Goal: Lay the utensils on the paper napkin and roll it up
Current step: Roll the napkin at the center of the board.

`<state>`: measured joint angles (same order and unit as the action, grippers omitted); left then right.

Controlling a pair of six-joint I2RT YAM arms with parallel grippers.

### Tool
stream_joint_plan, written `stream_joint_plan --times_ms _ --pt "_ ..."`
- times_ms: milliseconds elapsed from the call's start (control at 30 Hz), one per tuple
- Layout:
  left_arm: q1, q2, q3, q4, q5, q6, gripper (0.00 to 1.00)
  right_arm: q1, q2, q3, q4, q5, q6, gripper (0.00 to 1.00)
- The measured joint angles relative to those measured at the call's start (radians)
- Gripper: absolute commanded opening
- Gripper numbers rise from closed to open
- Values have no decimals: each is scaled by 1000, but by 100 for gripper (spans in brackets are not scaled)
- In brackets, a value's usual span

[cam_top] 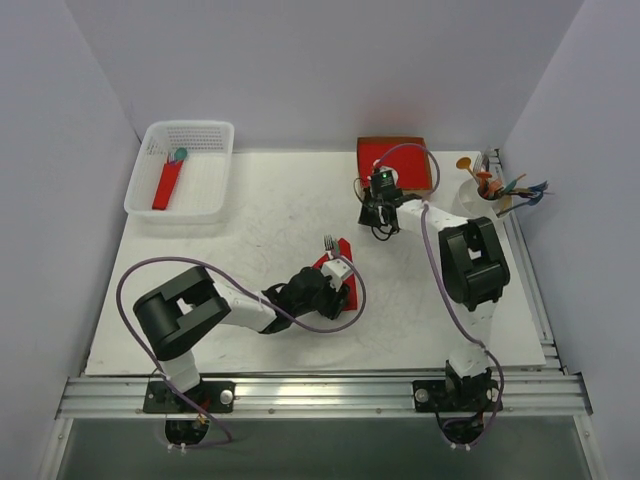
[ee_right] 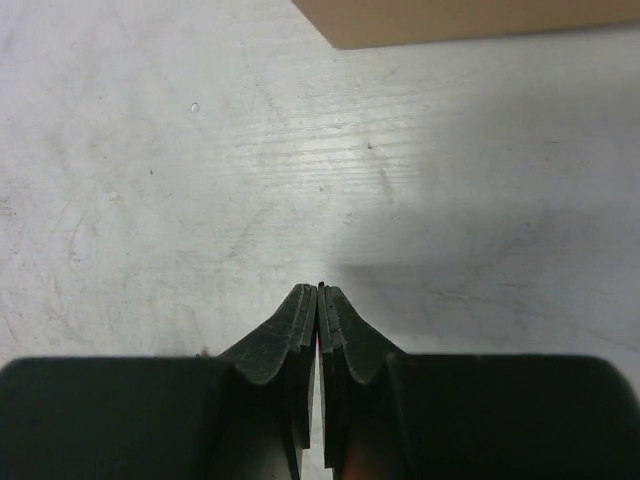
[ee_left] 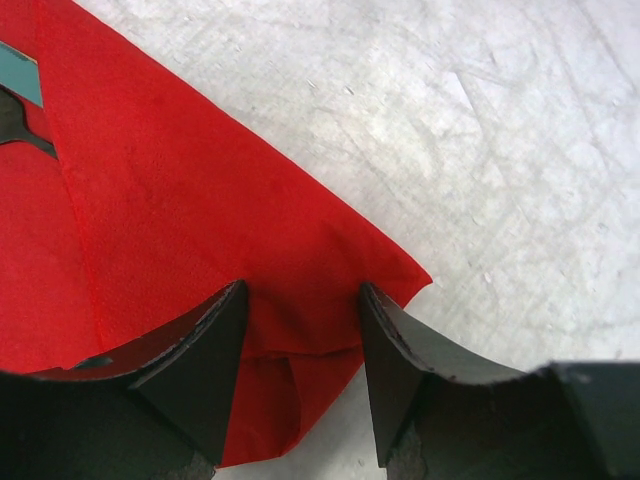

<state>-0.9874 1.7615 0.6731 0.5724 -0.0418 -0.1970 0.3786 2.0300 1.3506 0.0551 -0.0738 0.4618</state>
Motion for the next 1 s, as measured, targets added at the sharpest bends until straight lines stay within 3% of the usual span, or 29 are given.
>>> stream_joint_plan --times_ms 133,233,433,667,1000 --pt "0 -23 -33 16 41 11 57 -17 -124 -80 -14 -11 -16 22" --pt "0 -32 -45 19 73 27 57 -18 -250 -177 -5 -42 -21 26" --pt "0 -36 -66 50 153 52 57 -20 -450 -415 72 -189 -21 23" --pt "0 -35 -78 72 264 84 57 -27 -537 -636 198 -374 -11 19" --pt "-1 -34 -78 71 291 102 57 -19 -562 -705 313 -538 -11 14"
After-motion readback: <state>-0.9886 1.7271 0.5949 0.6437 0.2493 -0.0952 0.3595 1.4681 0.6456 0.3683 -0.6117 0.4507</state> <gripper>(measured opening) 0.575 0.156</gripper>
